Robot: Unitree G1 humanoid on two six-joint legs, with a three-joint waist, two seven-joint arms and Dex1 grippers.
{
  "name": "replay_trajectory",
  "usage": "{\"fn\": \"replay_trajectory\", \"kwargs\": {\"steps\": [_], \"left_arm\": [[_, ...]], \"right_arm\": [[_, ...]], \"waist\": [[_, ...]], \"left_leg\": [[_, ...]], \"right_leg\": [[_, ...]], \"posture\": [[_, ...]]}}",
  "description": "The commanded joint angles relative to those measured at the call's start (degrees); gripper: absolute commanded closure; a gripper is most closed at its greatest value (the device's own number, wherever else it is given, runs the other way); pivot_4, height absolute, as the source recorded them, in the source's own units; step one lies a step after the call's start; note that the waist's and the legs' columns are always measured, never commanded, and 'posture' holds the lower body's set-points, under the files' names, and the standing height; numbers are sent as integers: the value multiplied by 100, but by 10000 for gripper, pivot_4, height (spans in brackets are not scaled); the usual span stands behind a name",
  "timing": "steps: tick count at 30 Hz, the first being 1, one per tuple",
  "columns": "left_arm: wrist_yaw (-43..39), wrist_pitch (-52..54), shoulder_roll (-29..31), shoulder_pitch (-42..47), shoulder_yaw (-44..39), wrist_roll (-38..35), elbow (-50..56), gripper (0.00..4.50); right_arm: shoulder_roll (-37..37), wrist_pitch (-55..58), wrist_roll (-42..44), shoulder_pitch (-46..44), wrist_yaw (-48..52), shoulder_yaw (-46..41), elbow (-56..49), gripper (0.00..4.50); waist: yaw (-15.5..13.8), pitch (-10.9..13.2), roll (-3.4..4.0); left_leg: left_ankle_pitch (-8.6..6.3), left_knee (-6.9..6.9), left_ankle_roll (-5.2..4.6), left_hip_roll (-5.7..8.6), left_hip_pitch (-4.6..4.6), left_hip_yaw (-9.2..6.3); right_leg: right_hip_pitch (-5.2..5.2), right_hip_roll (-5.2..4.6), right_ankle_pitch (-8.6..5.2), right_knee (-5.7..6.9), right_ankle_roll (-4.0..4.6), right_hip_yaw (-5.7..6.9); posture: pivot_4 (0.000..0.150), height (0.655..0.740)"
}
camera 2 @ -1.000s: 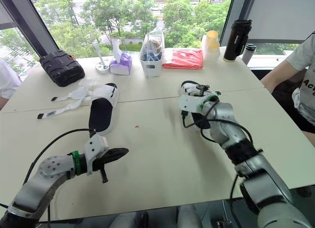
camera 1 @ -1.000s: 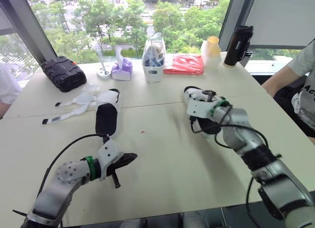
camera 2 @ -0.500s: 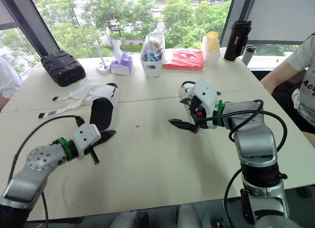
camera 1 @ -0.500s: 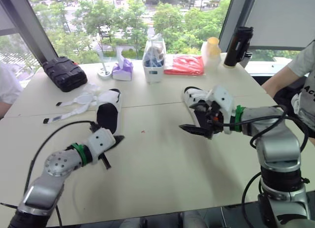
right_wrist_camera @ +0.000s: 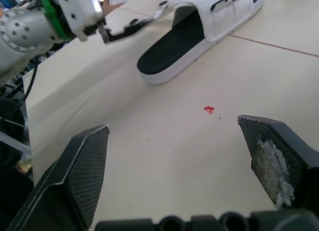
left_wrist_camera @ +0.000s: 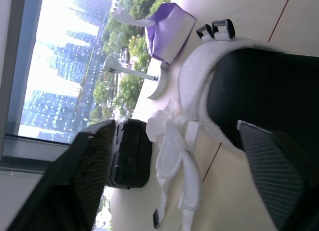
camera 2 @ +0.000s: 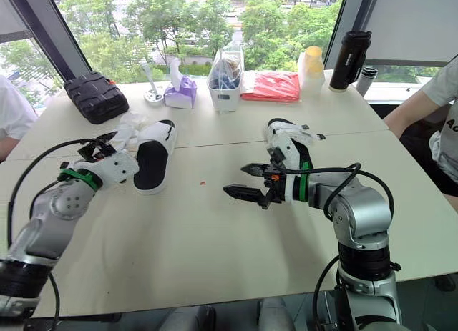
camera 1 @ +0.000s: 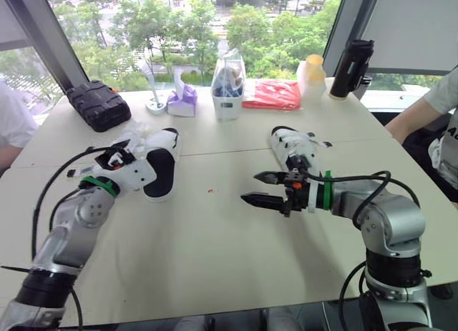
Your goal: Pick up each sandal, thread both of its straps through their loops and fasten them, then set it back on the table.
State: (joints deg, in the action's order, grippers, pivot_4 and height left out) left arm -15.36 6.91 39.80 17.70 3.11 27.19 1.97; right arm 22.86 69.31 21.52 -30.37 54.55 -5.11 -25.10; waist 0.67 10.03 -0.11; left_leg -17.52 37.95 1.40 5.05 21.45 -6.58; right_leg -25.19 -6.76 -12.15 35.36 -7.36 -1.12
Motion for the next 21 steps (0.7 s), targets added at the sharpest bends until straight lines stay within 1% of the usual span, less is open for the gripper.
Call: {"fn": "replay_trajectory", "kwargs": {"steps": [1, 6, 11, 13, 15, 18, 21], "left_arm": [[330, 10, -185, 462, 197, 303, -541, 573], [915, -284, -462, 1302, 639, 698, -1929, 573], [1607, -745, -741, 2331, 1112, 1007, -3620, 573], [1834, -947, -881, 2733, 1275, 1073, -4351, 573], [2007, -1115, -955, 2982, 1376, 1100, -4839, 573], [2294, -1340, -1159, 3528, 1577, 1157, -5944, 573], [2488, -1519, -1244, 3816, 1681, 1150, -6532, 573]], "right_arm": [[77, -206, 230, -31, -212, 121, -64, 0], [171, -388, 328, 3, -516, 286, -18, 0], [250, -524, 417, 33, -733, 411, 8, 0], [268, -553, 428, 45, -815, 453, 15, 0], [291, -579, 458, 55, -872, 478, 17, 0], [298, -638, 479, 91, -1017, 517, 50, 0], [323, -674, 531, 107, -1114, 555, 67, 0]], "waist": [[-11, -1, -3], [-8, -1, -8], [-4, -2, -13], [-9, -2, -16], [4, -3, -18], [-6, -2, -22], [-2, -4, -25]], "left_leg": [[0, 3, 0, 1, 2, -1], [0, 8, 0, 2, 2, -2], [4, 9, 7, 3, 3, -2], [4, 10, 7, 3, 4, -1], [5, 11, 8, 4, 5, -1], [6, 12, 10, 4, 6, 1], [5, 15, 7, 6, 5, 1]], "right_leg": [[0, 0, 0, 2, 0, 1], [0, 0, 1, 5, -1, 3], [0, 0, 1, 7, -1, 4], [-1, 0, 1, 6, -2, 4], [-1, 0, 1, 6, -2, 4], [-2, 0, 1, 4, -3, 4], [1, 0, 2, 6, -5, 4]], "posture": [[1500, 7400], [1500, 7400], [1500, 7400], [1500, 7400], [1500, 7400], [1500, 7400], [1500, 7400]]}}
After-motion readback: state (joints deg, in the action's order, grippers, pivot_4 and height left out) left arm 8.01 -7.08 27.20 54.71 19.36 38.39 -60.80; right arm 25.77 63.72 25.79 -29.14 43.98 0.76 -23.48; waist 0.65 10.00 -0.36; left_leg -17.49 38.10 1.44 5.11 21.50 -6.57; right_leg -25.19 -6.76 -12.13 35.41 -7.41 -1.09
